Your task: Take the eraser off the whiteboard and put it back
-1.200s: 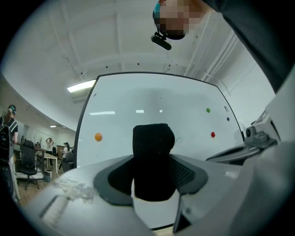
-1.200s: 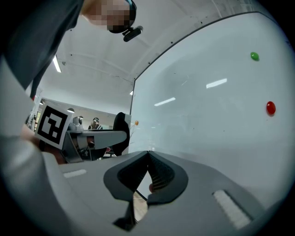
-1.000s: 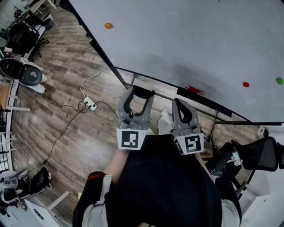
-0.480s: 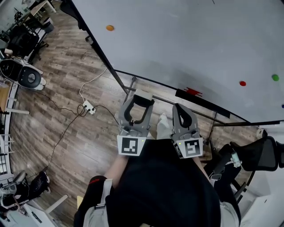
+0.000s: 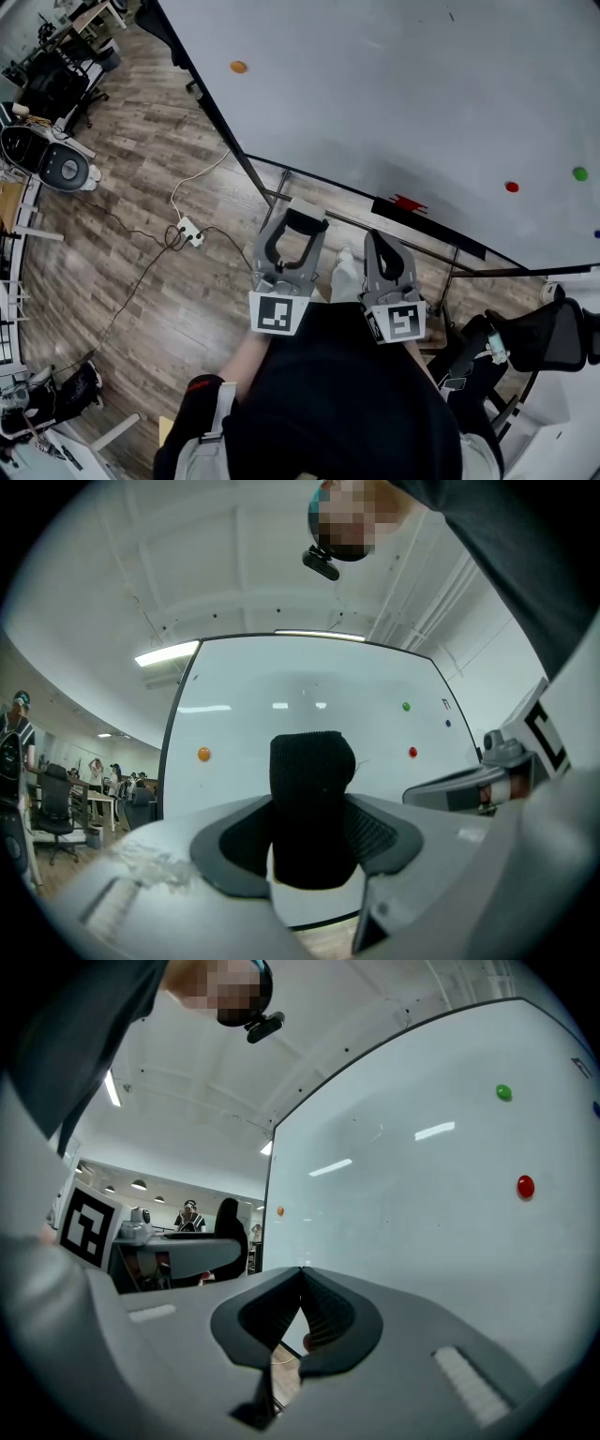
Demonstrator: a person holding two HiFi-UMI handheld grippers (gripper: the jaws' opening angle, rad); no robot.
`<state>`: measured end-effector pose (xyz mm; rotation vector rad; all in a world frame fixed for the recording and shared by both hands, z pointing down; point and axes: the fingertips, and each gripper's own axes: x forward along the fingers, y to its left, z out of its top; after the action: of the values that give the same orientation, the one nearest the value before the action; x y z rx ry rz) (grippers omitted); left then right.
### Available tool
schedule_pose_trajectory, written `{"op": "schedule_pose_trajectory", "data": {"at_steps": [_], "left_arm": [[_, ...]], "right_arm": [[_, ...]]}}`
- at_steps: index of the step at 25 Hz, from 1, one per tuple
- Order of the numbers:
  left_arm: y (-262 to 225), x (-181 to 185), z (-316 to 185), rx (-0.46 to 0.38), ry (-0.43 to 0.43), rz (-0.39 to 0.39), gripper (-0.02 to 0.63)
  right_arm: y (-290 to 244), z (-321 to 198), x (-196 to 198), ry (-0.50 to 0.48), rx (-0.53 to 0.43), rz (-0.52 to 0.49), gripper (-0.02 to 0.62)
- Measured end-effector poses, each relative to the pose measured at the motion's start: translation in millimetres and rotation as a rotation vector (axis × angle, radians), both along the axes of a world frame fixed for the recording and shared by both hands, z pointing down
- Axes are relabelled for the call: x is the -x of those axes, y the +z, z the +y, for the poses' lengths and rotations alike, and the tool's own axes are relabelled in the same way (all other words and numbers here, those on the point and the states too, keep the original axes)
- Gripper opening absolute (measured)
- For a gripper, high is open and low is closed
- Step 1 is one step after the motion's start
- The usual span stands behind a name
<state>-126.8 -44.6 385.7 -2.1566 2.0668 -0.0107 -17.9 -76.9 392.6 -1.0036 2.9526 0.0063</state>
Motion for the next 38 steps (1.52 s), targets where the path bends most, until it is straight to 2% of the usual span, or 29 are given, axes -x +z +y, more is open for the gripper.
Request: {"op": "schedule_pose_trajectory", "data": {"at_steps": [9, 13, 27, 31, 38], "left_arm": [[-14.0, -9.3, -19.9, -0.034, 0.037, -0.06, 0.229], [-16.1, -13.3, -33.9, -0.027, 0.046, -0.043, 0.229], [-36.3, -38.8, -89.4, -0.087, 0.125, -0.078, 0.229], [-36.3, -41.3, -102.0, -0.07, 0.136, -0.061, 0.229], [-43.4, -43.4, -122.4, -0.085, 0.152, -0.087, 0.229]], "right_arm": [[9.8, -12.4, -9.6, 0.025, 0.012, -0.012, 0.002], [4.3, -21.8, -10.6, 0.03, 0.002, -0.001, 0.002], [6.6, -57.4, -28.4, 0.09, 0.012, 0.002, 0.002], [6.7, -65.4, -32.5, 0.108, 0.014, 0.005, 0.002], [5.7, -78.0, -35.8, 0.124, 0.008, 0.016, 0.002]]}}
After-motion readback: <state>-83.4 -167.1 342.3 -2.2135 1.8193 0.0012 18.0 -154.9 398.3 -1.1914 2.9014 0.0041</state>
